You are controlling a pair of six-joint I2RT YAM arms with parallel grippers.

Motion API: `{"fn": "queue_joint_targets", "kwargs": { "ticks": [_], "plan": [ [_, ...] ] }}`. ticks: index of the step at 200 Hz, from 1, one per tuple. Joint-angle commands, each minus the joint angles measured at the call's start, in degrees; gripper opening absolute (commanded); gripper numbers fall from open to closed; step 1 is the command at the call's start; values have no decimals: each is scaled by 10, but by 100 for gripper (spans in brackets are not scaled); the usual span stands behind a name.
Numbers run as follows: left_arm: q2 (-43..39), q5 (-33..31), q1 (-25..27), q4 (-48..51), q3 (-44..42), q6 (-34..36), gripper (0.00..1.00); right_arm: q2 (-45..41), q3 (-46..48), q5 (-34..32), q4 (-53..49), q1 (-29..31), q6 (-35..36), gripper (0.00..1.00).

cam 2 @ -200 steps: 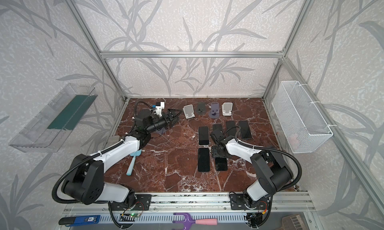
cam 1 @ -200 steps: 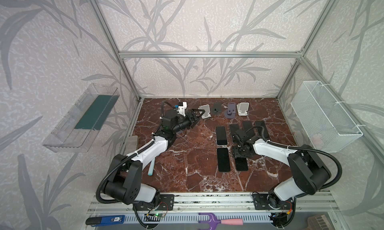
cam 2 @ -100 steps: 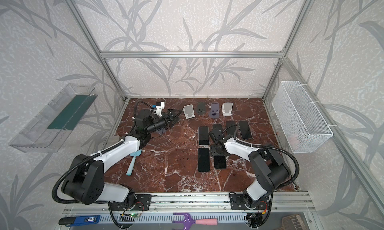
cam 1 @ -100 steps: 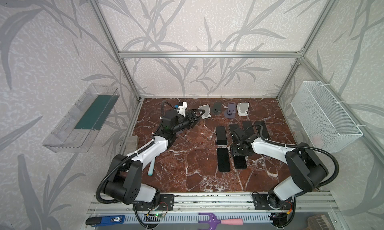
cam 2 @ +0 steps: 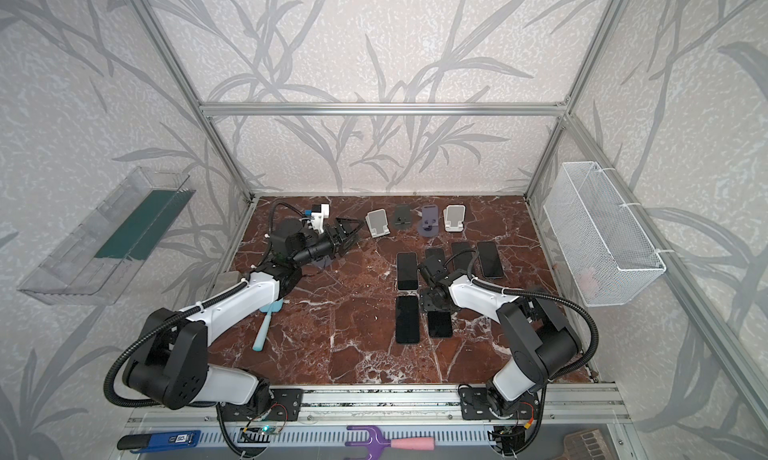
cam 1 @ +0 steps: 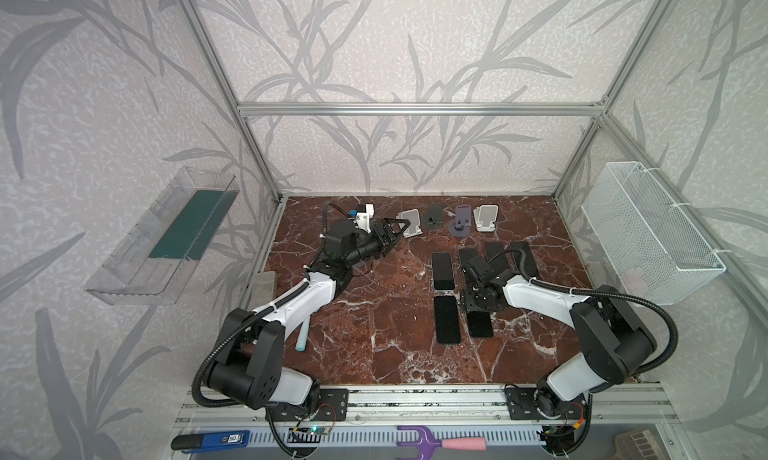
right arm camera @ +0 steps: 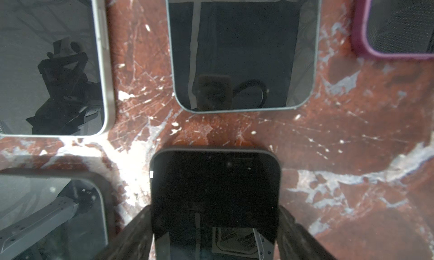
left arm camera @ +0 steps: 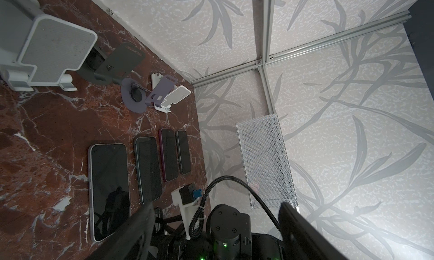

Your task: Remove the phone from the phone stand

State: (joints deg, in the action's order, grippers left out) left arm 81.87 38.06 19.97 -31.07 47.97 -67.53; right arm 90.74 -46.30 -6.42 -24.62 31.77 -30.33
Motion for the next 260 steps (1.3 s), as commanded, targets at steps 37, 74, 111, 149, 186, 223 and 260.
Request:
{"fn": "queue_joint_targets", "kwargs": {
  "ticks": [37, 74, 111, 149, 186, 223, 260],
  "plan": [
    [-3, 12, 1, -10, 18, -1, 84, -27, 15, 34, -39, -2, 40, 84],
    [-6, 10, 1, -9, 17, 2, 83, -54, 22, 20, -35, -2, 36, 84],
    [-16, 6, 1, 4, 20, 16, 84, -97, 2, 13, -58, -2, 46, 85],
    [-26, -4, 1, 33, 24, 37, 84, -169, -7, 2, -67, -2, 63, 85],
    [-32, -9, 2, 26, 20, 36, 83, -256, -20, -12, -27, -2, 101, 85],
    [-133, -109, 22, 145, 23, 169, 81, -348, 12, -20, 102, -2, 122, 89],
    [-240, -287, 39, 201, -2, 309, 81, -413, 103, -16, 261, -2, 153, 100]
  ]
}}
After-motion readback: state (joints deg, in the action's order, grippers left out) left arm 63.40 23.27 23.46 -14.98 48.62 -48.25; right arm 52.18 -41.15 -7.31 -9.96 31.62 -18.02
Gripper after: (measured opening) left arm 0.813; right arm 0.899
